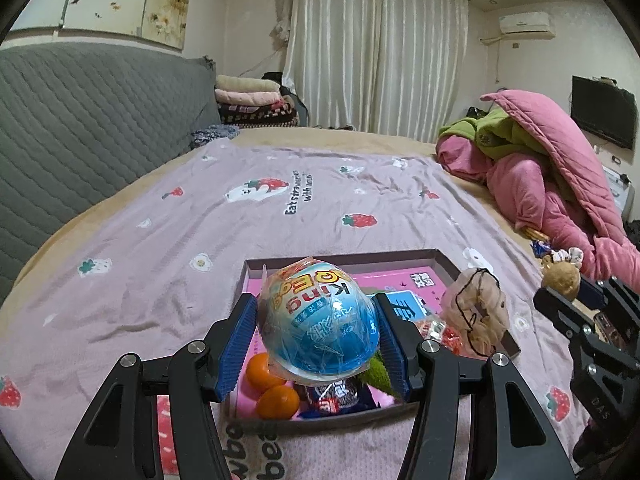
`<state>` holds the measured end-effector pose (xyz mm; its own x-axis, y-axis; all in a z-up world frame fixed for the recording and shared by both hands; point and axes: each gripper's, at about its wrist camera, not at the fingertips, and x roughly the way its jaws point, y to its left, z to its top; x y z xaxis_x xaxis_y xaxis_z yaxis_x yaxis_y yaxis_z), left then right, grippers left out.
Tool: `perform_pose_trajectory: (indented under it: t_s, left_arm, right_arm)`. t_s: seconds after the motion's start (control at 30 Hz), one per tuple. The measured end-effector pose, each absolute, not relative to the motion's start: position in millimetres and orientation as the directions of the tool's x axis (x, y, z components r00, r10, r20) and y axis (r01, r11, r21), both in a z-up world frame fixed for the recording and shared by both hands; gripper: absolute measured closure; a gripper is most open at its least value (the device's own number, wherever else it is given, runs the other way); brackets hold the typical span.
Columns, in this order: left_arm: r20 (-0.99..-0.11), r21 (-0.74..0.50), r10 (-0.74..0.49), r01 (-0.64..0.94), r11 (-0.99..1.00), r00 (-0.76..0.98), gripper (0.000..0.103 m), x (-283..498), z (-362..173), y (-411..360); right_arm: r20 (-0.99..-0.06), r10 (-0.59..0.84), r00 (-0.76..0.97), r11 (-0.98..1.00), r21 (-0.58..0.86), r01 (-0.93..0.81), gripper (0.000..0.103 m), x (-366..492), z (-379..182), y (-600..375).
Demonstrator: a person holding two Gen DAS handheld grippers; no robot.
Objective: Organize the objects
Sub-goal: 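Lift and carry the Kinder egg and walnut over the grey box, then lower the Kinder egg and walnut down into the grey box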
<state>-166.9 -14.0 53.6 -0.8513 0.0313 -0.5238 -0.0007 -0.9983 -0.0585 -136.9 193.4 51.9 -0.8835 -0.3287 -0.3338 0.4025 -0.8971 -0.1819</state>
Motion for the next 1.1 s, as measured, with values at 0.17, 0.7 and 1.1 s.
perform_pose_trajectory:
  t_s: [0.17,0.7,1.1]
  left_arm:
    - [-0.541,-0.068,0.037,-0.001,-0.998,-0.84,0.043,-185,41,-15]
    - [-0.592,-0.067,0.041,-0.001,-0.998,-0.805,0.043,-223,5,-18]
    - [-0.621,-0.063,0.04,-0.001,-0.998,-0.783,0.043,-238,-12,-20]
  right_arm:
    - [-0.365,-0.318,-0.875,-0.901,-0.173,0.399,0.071,-147,44,195]
    - [-0.48,-0.306,-0.822,-0.918,-0.079,0.388,0.071,-177,19,207]
    - [-0.553,-0.311,-0.773,-0.913,-0.052,0.405,0.071,-192,2,206]
